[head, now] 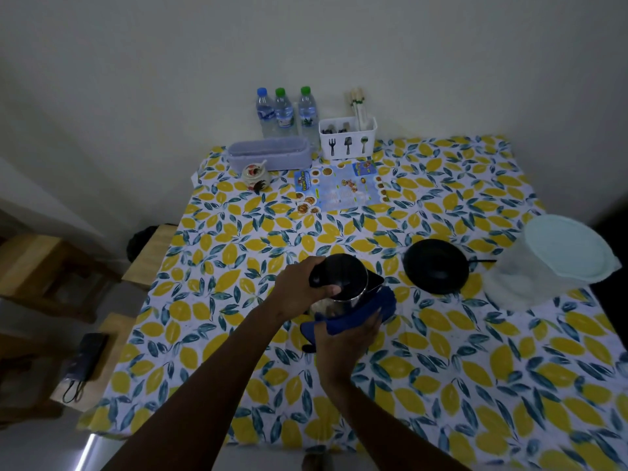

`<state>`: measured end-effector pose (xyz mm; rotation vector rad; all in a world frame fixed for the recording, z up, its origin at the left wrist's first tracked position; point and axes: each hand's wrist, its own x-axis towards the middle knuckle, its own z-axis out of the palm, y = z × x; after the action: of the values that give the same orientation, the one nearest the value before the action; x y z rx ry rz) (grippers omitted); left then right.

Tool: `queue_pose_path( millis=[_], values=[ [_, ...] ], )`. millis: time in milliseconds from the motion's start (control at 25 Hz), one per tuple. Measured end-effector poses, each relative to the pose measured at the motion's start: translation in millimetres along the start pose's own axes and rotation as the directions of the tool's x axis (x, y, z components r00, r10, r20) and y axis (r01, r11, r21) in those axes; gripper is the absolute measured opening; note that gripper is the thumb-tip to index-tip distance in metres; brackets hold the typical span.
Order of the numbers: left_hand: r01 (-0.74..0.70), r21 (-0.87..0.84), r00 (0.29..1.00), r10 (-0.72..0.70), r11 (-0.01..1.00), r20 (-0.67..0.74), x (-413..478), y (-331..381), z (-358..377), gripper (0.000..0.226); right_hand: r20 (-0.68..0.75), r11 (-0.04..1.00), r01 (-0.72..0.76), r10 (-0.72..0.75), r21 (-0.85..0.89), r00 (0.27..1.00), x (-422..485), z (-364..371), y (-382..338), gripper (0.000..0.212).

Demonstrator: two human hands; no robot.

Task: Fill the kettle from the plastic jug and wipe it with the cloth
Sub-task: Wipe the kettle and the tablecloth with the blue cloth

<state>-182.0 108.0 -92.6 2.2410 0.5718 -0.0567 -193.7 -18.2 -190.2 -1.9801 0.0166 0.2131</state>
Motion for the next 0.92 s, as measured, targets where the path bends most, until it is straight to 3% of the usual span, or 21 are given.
queue_pose_path(
  millis=[120, 280, 400, 560, 720, 920],
  values=[
    [-0.016, 0.012, 1.0, 0.016, 1.0, -0.005, -0.3, 0.7, 0.5, 0.09, 0.031, 0.985, -0.114, 0.111, 0.127, 0.993, 5.9, -8.2, 13.0, 0.102],
    [-0.009, 0.022, 1.0, 0.009, 1.0, -0.005, -1.7, -0.2, 0.2, 0.09, 0.073, 0.977, -0.068, 0.054, 0.203, 0.996, 8.1, -19.0, 4.7, 0.086],
    [0.0, 0.023, 1.0, 0.0, 1.0, -0.011, -0.3, -0.9, -0.5, 0.091, 0.064, 0.979, 0.019, -0.033, 0.205, 0.997, 20.3, -19.1, 5.5, 0.089],
    [-0.005, 0.032, 1.0, 0.006, 0.999, -0.024, -0.6, -2.1, 1.5, 0.091, 0.15, 0.974, -0.005, -0.029, 0.226, 0.988, 41.2, -20.8, 37.2, 0.088],
    [-0.006, 0.039, 0.999, 0.007, 0.999, -0.036, -0.4, -3.7, 2.1, 0.091, 0.189, 0.959, -0.069, 0.017, 0.273, 0.982, 28.0, -27.3, 24.2, 0.084],
    [-0.037, 0.053, 0.998, 0.039, 0.998, -0.048, -1.3, -1.3, 2.8, 0.078, 0.149, 0.988, -0.037, 0.014, 0.147, 0.989, 2.7, -24.9, 2.5, 0.088]
  ],
)
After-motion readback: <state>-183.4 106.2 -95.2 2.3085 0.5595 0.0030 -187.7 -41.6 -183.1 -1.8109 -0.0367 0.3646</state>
